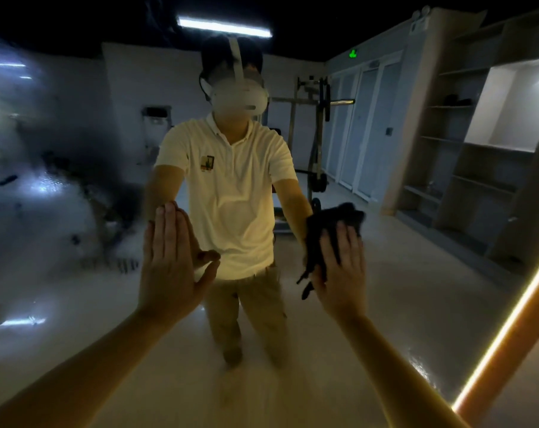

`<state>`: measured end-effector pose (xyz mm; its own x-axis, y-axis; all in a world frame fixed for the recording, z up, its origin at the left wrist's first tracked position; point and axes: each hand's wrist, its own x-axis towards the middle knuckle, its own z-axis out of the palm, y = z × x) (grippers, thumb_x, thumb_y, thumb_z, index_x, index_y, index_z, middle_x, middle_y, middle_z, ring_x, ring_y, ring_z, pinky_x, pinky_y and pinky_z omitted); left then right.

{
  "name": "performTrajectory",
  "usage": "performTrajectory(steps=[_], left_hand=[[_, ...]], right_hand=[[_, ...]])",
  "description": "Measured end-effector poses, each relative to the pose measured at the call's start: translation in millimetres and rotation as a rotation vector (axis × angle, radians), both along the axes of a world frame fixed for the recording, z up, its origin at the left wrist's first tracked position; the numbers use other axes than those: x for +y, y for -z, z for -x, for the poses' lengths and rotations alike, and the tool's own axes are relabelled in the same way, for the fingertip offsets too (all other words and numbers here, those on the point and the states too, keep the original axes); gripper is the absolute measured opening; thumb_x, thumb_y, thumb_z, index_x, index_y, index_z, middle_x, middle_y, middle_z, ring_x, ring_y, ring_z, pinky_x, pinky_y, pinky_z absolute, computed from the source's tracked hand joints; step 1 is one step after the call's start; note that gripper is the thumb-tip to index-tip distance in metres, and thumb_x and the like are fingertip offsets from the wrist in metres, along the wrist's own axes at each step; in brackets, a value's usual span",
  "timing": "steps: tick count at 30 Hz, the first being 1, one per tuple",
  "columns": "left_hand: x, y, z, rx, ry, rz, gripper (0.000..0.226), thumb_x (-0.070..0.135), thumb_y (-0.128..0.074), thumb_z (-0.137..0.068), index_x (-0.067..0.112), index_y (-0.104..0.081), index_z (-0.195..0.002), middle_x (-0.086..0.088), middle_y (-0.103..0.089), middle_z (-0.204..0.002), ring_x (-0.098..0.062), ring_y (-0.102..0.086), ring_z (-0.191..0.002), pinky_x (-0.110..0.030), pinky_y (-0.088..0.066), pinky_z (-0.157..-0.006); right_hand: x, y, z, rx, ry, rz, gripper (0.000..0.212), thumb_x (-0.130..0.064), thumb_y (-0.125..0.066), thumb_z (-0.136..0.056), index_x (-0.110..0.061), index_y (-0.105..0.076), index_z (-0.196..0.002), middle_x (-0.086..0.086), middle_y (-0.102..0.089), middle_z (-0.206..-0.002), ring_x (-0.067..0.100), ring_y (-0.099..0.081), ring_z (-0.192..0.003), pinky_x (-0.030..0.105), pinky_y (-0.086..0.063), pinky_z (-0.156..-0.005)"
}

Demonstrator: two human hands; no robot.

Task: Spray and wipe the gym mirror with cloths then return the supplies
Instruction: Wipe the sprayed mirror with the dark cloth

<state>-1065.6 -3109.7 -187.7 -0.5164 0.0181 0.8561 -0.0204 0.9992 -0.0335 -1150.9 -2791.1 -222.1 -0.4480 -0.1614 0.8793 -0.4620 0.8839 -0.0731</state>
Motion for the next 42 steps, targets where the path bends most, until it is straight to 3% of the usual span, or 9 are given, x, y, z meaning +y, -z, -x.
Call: performTrajectory(steps=[5,13,19,21,24,28,35,39,42], left_hand=[[3.6,-1.2,-1.8,-0.012,-0.018,-0.012,0.105,0.067,-0.046,-0.099,-0.012,-0.012,-0.16,-0.03,-0.006,-0.17,-0.04,-0.006,-0.16,-0.055,-0.013,-0.129],[-6.5,0.5,-32.8,-0.043,0.084,-0.029,0.099,0.056,-0.055,-0.098,-0.006,-0.012,-0.162,-0.021,-0.009,-0.172,-0.034,-0.01,-0.161,-0.058,-0.022,-0.126],[-17.3,34.8,-51.6,-0.105,0.034,-0.024,0.089,0.041,-0.046,-0.095,-0.006,-0.012,-0.162,-0.026,-0.007,-0.171,-0.04,-0.009,-0.16,-0.063,-0.023,-0.124],[-18.2,41.9,-50.5,-0.129,0.009,-0.018,0.091,0.034,-0.052,-0.091,-0.007,-0.012,-0.162,-0.026,-0.006,-0.171,-0.04,-0.008,-0.16,-0.063,-0.023,-0.124],[-16.2,48.0,-42.8,-0.152,-0.012,-0.026,0.102,0.037,-0.066,-0.09,-0.008,-0.008,-0.161,-0.026,-0.002,-0.171,-0.041,-0.006,-0.16,-0.062,-0.022,-0.124],[-16.8,51.3,-31.5,-0.175,-0.057,-0.017,0.121,0.074,-0.046,-0.084,-0.011,-0.007,-0.16,-0.031,-0.005,-0.169,-0.044,-0.008,-0.158,-0.062,-0.021,-0.125],[-16.3,49.9,-32.0,-0.209,-0.097,-0.002,0.142,0.066,-0.084,-0.07,-0.012,-0.006,-0.16,-0.032,-0.005,-0.169,-0.044,-0.008,-0.158,-0.062,-0.023,-0.124],[-12.4,45.9,-37.5,-0.248,-0.095,-0.024,0.143,0.065,-0.086,-0.068,-0.011,-0.007,-0.16,-0.03,-0.004,-0.17,-0.043,-0.008,-0.159,-0.061,-0.022,-0.125],[-14.1,37.4,-49.8,-0.277,-0.105,0.011,0.138,0.058,-0.088,-0.07,-0.006,-0.009,-0.162,-0.027,-0.007,-0.17,-0.043,-0.012,-0.158,-0.06,-0.022,-0.126]], right_hand=[[-12.3,27.6,-5.1,-0.15,0.089,0.378,0.065,-0.031,-0.036,-0.104,-0.009,-0.019,-0.163,0.017,-0.002,-0.172,0.038,-0.002,-0.159,0.065,-0.022,-0.122],[-142.9,37.1,-43.2,0.022,-0.177,-0.111,0.066,-0.021,-0.053,-0.101,-0.019,-0.027,-0.161,0.01,-0.017,-0.17,0.033,-0.009,-0.159,0.051,-0.004,-0.129],[-182.1,32.8,-53.4,0.074,-0.317,-0.332,0.048,-0.015,-0.031,-0.11,-0.018,-0.043,-0.156,0.008,-0.036,-0.165,0.028,-0.024,-0.156,0.046,-0.01,-0.129],[-165.7,34.4,-48.0,0.112,-0.301,-0.372,0.047,-0.017,-0.041,-0.109,-0.018,-0.042,-0.156,0.008,-0.038,-0.164,0.027,-0.027,-0.155,0.046,-0.012,-0.129],[-119.8,45.2,-36.3,0.122,-0.239,-0.342,0.052,-0.023,-0.06,-0.103,-0.019,-0.046,-0.152,0.009,-0.041,-0.161,0.03,-0.035,-0.151,0.047,-0.024,-0.126],[-39.5,60.0,-21.3,0.033,-0.147,-0.228,0.053,-0.027,-0.065,-0.1,-0.017,-0.047,-0.149,0.013,-0.035,-0.162,0.034,-0.027,-0.154,0.055,-0.034,-0.121],[20.9,71.7,-20.7,-0.212,0.067,0.209,0.074,-0.008,-0.068,-0.094,-0.006,-0.032,-0.159,0.017,-0.009,-0.171,0.039,-0.009,-0.158,0.06,-0.028,-0.121],[-28.3,65.1,-21.4,-0.094,-0.082,0.1,0.062,-0.018,-0.053,-0.102,-0.009,-0.03,-0.159,0.02,-0.016,-0.169,0.038,-0.009,-0.158,0.063,-0.032,-0.119],[-78.9,43.2,-28.1,-0.028,-0.21,0.001,0.071,-0.018,-0.064,-0.099,-0.014,-0.028,-0.16,0.013,-0.013,-0.171,0.035,-0.01,-0.159,0.062,-0.028,-0.122]])
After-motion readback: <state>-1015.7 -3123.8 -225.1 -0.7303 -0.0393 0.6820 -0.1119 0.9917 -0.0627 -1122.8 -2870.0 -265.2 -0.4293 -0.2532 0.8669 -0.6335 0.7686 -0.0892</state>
